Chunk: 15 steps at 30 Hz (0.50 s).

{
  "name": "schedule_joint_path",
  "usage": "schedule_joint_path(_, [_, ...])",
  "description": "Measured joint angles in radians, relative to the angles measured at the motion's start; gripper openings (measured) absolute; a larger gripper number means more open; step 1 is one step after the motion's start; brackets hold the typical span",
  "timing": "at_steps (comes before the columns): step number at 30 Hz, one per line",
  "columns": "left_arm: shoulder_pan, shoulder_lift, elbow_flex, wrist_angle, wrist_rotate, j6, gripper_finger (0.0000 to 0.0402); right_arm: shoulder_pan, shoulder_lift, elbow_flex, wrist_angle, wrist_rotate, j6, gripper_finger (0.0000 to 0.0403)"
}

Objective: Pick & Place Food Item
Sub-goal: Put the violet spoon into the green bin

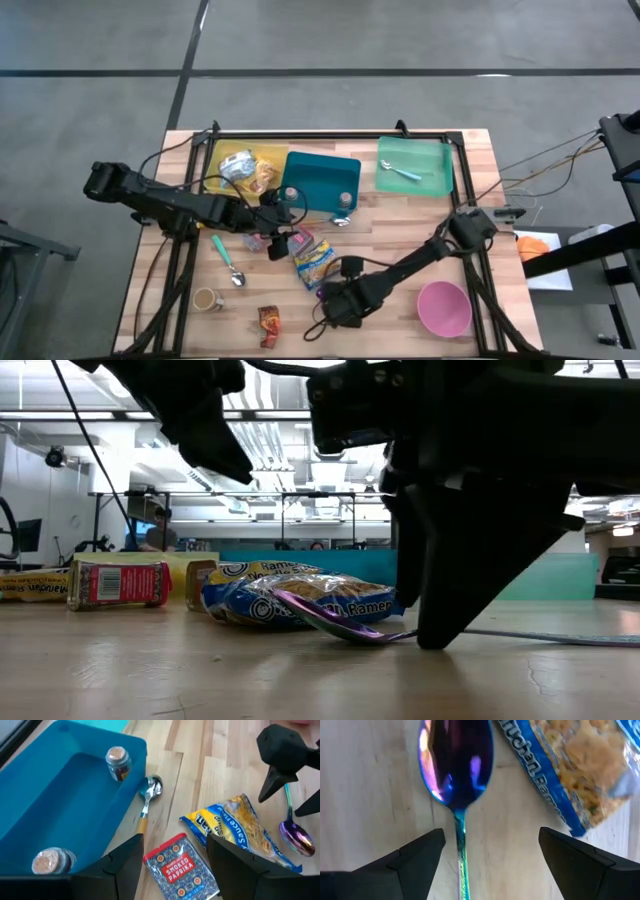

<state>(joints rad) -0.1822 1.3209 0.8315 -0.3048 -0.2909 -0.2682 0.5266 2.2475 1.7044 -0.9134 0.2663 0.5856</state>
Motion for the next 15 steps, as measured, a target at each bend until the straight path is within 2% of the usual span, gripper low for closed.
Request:
schedule_joint_path(6, [0.0,0.0,-0.007,-0.013,0.002,-0.008,0.0224,0.0,0.005,0.021,-0.02,-0.036,0.017,0.0331])
schedule_joint_path(15, [-0.003,-0.009,-0.009,-0.083,0.003,-0.022,0.0224,0.0,-0.002,-0.007,-0.004,-0.177,0.011,0.0331])
